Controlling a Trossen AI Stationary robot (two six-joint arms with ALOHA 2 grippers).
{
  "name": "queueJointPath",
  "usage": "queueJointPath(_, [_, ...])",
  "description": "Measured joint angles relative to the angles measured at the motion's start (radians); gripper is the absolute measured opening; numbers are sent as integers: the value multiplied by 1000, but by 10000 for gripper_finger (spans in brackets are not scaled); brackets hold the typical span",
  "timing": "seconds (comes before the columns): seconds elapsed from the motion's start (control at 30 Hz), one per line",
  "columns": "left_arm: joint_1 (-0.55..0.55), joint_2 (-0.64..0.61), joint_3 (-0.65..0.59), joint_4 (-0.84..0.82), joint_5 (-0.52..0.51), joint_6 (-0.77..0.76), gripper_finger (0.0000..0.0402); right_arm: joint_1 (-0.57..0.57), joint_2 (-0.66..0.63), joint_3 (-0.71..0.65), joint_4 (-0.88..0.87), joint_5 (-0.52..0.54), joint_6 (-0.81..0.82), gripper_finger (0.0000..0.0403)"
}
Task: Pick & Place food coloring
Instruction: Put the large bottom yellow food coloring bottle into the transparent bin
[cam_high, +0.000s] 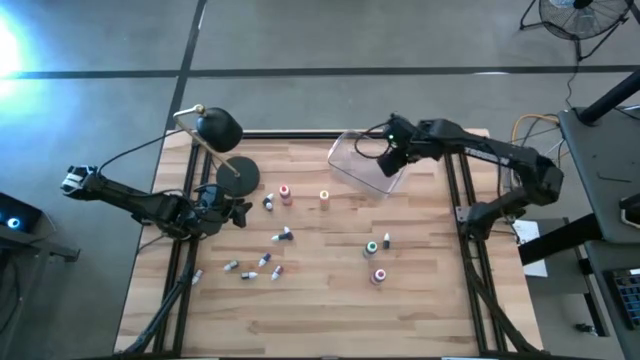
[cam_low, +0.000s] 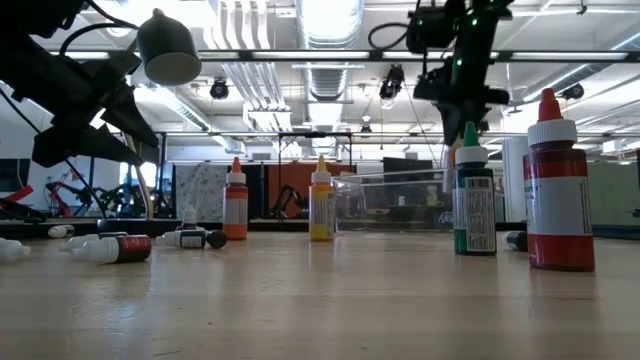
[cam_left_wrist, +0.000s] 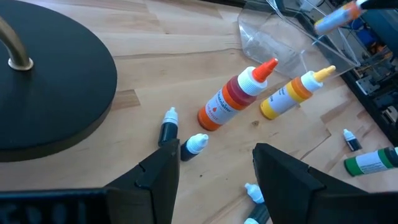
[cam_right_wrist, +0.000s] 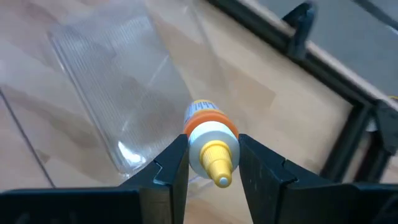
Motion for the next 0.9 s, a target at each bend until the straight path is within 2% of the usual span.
queueJointPath(0.2, [0, 0, 0, 0, -9, -1, 177, -1, 102, -13, 72, -26, -34, 107])
queueJointPath(0.43, [0, 0, 0, 0, -10, -1, 177, -24, 206, -15, 73, -57, -42, 107])
queueJointPath(0.9, [0, 0, 0, 0, -10, -14, 177, -29, 175, -15, 60, -75, -38, 145])
